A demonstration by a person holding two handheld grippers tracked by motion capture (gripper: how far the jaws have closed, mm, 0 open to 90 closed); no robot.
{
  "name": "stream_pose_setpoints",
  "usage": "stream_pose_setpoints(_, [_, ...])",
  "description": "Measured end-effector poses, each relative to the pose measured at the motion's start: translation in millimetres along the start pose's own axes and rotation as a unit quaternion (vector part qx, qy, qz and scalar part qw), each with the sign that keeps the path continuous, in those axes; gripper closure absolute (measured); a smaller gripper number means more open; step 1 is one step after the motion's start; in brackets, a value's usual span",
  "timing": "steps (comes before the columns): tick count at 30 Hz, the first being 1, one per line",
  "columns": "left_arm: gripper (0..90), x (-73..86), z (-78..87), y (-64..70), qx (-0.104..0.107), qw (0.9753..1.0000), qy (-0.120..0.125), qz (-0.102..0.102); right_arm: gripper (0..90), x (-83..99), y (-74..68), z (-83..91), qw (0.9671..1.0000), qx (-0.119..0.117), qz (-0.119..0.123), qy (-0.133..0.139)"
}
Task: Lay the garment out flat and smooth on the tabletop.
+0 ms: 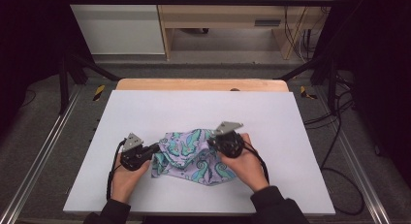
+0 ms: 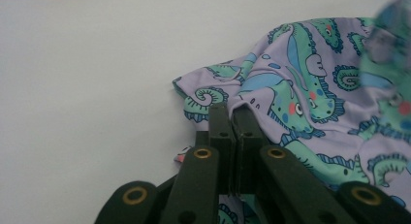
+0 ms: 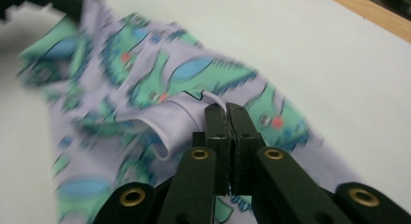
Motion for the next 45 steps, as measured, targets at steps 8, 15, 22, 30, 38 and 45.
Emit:
stream_pose_setpoints(8, [88.9,-0.3,-0.6,2.3,0.008,1.0,-0.002,-0.002,89.2,-20.7,46.3,-79.5,0.9965,0.013,-0.055,-0.061])
stream_pose_setpoints(15, [88.8,0.7,-3.0,5.7,0.011,0.9999,-0.006,-0.009,65.4,-18.5,57.0,-86.4,0.9939,0.026,-0.098,-0.044])
stream_pose_setpoints(22, [88.6,-1.0,-2.1,7.5,0.013,0.9999,-0.003,-0.005,40.5,-22.1,32.2,-34.0,0.997,0.064,-0.043,-0.008])
stream_pose_setpoints(30, [88.6,-2.0,-0.9,9.6,0.014,0.9999,0.001,-0.003,39.4,15.1,-7.5,-4.0,0.9952,0.088,-0.041,0.004])
stream_pose_setpoints(38, [88.9,-3.9,1.1,9.3,0.017,0.9998,0.005,0.0,56.4,40.3,-6.4,-23.8,0.9895,0.115,-0.087,-0.008])
stream_pose_setpoints(45, [89.0,-6.3,2.7,8.5,0.018,0.9998,0.009,0.001,88.7,38.0,10.6,-19.2,0.9891,0.112,-0.096,0.001])
Point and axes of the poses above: each handheld gripper's, and its own axes: z roughly backward along the jaws, x roughly out of its underside, y roughly to its right, the point moved 9 cm from there along -z, roughly forward along the jaws
